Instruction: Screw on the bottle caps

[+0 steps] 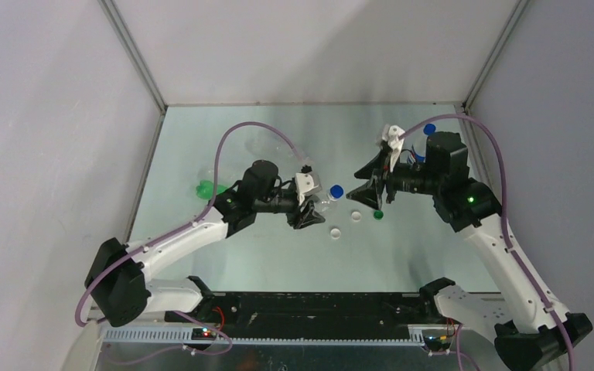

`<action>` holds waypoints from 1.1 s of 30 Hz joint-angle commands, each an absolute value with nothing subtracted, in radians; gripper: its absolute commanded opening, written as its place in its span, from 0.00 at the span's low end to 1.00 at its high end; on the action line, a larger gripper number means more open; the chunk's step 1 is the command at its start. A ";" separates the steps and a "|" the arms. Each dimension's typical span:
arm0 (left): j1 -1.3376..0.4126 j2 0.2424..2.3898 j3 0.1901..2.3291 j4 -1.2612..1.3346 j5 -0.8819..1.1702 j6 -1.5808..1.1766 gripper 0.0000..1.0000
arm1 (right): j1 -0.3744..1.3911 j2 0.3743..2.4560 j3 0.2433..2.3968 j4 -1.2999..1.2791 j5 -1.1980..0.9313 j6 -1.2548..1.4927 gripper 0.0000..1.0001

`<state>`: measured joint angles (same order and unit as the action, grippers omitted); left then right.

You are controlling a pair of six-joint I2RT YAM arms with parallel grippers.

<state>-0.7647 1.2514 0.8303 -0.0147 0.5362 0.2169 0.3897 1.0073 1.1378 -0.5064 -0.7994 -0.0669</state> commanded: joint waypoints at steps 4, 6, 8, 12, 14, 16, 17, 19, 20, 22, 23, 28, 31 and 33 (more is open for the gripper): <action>-0.759 1.263 0.947 -0.219 0.813 0.296 0.28 | 0.482 0.969 1.151 -0.631 -0.868 -0.493 0.62; -0.759 1.266 0.966 -0.256 0.824 0.315 0.28 | 0.505 0.968 1.151 -0.646 -0.867 -0.520 0.61; -0.760 1.267 0.979 -0.284 0.826 0.330 0.28 | 0.519 0.969 1.150 -0.648 -0.867 -0.522 0.60; -0.761 1.269 0.997 -0.315 0.842 0.346 0.28 | 0.542 0.978 1.150 -0.633 -0.869 -0.508 0.57; -0.761 1.269 1.002 -0.325 0.847 0.352 0.28 | 0.552 0.981 1.150 -0.621 -0.863 -0.500 0.55; -0.762 1.269 1.006 -0.336 0.850 0.359 0.28 | 0.556 0.984 1.151 -0.612 -0.862 -0.491 0.53; -0.761 1.269 1.010 -0.343 0.851 0.364 0.28 | 0.557 0.987 1.151 -0.608 -0.866 -0.488 0.51; -0.762 1.270 1.013 -0.349 0.851 0.367 0.29 | 0.559 0.992 1.151 -0.605 -0.871 -0.484 0.49; -0.761 1.270 1.013 -0.351 0.853 0.369 0.29 | 0.559 0.994 1.151 -0.605 -0.874 -0.482 0.49; -0.761 1.271 1.014 -0.353 0.852 0.373 0.28 | 0.561 0.999 1.151 -0.605 -0.879 -0.477 0.47; -0.761 1.271 1.015 -0.355 0.852 0.375 0.29 | 0.562 1.002 1.151 -0.606 -0.883 -0.475 0.46; -0.762 1.273 1.015 -0.359 0.853 0.377 0.28 | 0.574 1.012 1.151 -0.612 -0.898 -0.471 0.46; -0.761 1.272 1.019 -0.360 0.853 0.376 0.28 | 0.581 1.022 1.151 -0.618 -0.890 -0.475 0.46; -0.761 1.270 1.019 -0.361 0.851 0.378 0.28 | 0.585 1.028 1.151 -0.619 -0.888 -0.479 0.46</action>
